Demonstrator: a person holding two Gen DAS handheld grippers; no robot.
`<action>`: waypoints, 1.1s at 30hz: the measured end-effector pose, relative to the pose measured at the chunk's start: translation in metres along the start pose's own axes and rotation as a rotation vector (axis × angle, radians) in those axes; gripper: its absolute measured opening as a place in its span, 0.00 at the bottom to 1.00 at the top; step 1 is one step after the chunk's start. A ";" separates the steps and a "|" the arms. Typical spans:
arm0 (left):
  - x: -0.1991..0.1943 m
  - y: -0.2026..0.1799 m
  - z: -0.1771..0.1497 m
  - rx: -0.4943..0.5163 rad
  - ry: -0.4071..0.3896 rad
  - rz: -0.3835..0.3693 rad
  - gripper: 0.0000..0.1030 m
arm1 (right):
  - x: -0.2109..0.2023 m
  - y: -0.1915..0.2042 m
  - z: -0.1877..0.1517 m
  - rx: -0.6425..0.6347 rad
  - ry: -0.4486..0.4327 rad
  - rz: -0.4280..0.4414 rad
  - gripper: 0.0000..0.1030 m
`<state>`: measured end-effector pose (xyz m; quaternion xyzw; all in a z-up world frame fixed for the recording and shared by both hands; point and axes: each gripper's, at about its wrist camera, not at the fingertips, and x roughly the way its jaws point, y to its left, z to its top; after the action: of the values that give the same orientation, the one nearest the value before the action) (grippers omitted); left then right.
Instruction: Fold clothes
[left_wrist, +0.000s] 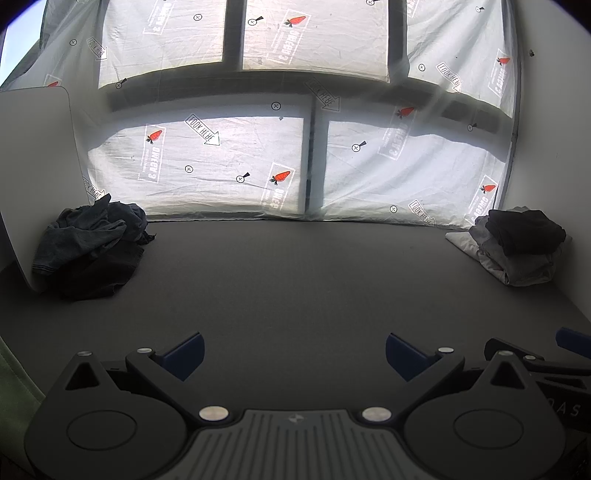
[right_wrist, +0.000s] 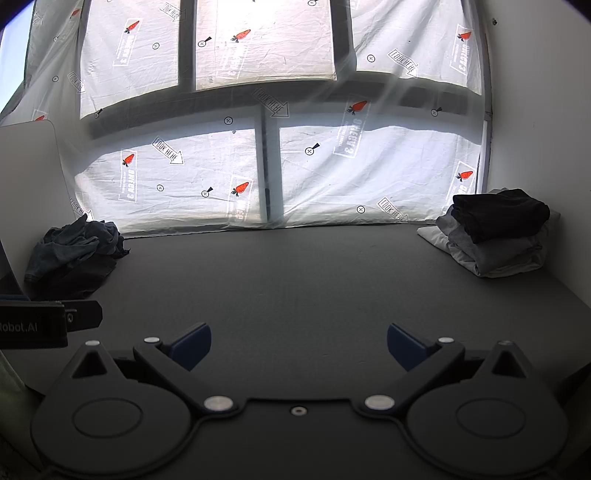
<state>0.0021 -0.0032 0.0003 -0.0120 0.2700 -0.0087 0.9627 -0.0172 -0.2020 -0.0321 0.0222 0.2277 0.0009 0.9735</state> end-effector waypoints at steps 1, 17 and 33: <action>0.000 0.000 0.000 0.000 0.001 0.000 1.00 | 0.000 0.000 0.000 0.000 0.000 0.000 1.00; 0.004 0.001 -0.003 0.003 0.003 -0.003 1.00 | 0.002 0.001 0.000 -0.004 -0.001 -0.004 1.00; 0.011 0.003 -0.003 -0.002 0.022 -0.006 1.00 | 0.008 0.004 -0.001 -0.005 0.005 -0.017 1.00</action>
<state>0.0100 -0.0001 -0.0083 -0.0139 0.2807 -0.0114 0.9596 -0.0104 -0.1974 -0.0363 0.0179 0.2302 -0.0067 0.9730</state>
